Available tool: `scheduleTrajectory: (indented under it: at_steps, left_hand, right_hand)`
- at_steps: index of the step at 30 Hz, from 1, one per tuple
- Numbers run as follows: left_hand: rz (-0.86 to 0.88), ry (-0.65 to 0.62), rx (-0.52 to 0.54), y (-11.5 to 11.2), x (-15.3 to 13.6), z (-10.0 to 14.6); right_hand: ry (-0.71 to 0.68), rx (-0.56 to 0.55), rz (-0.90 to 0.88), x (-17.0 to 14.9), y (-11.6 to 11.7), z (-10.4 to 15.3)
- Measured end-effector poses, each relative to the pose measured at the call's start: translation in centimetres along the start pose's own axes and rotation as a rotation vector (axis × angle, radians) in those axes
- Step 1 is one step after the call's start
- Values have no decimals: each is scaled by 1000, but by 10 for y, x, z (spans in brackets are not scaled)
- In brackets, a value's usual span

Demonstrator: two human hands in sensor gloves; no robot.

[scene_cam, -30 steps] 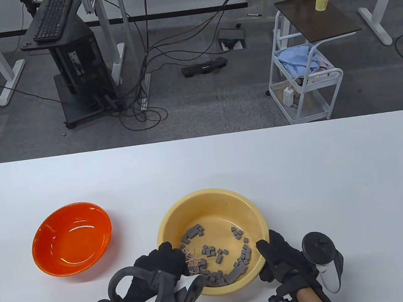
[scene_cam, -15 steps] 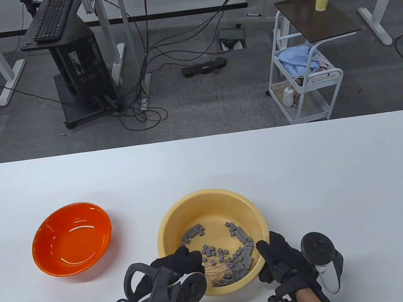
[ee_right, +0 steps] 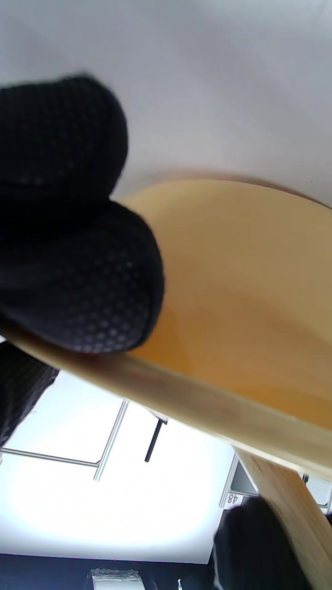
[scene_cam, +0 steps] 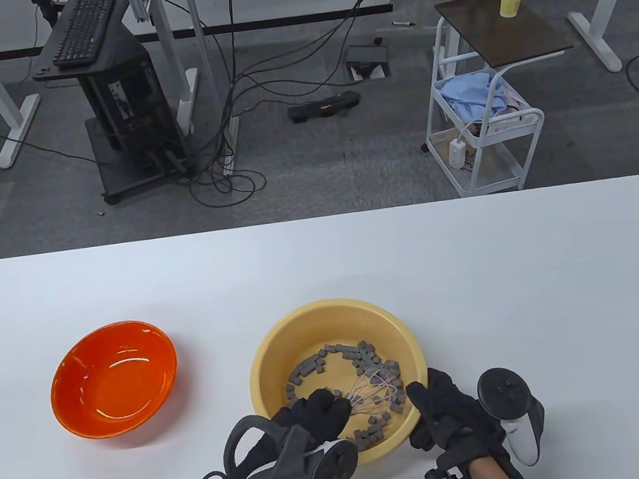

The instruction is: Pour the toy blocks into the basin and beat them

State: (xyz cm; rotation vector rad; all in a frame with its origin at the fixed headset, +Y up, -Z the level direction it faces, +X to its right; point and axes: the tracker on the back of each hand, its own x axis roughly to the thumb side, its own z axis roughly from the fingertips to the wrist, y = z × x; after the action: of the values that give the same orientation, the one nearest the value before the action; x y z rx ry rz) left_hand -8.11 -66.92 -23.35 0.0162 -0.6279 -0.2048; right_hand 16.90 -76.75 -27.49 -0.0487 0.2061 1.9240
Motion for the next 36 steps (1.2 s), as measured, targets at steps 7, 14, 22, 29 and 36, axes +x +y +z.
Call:
scheduleTrajectory:
  at_steps: [7, 14, 22, 29, 36]
  left_hand:
    - [-128, 169, 15, -10, -10, -4]
    - [-132, 308, 52, 5, -31, 9]
    - [-183, 345, 61, 37, -37, 29]
    - [-115, 312, 89, 41, -45, 34]
    - [97, 222, 94, 37, -43, 31]
  right_hand:
    - [-3, 5, 0, 0, 1, 0]
    - [-5, 3, 2, 0, 2, 0]
    - [-5, 2, 4, 0, 2, 0]
    - [-9, -1, 12, 0, 2, 0]
    - [-10, -3, 13, 0, 2, 0]
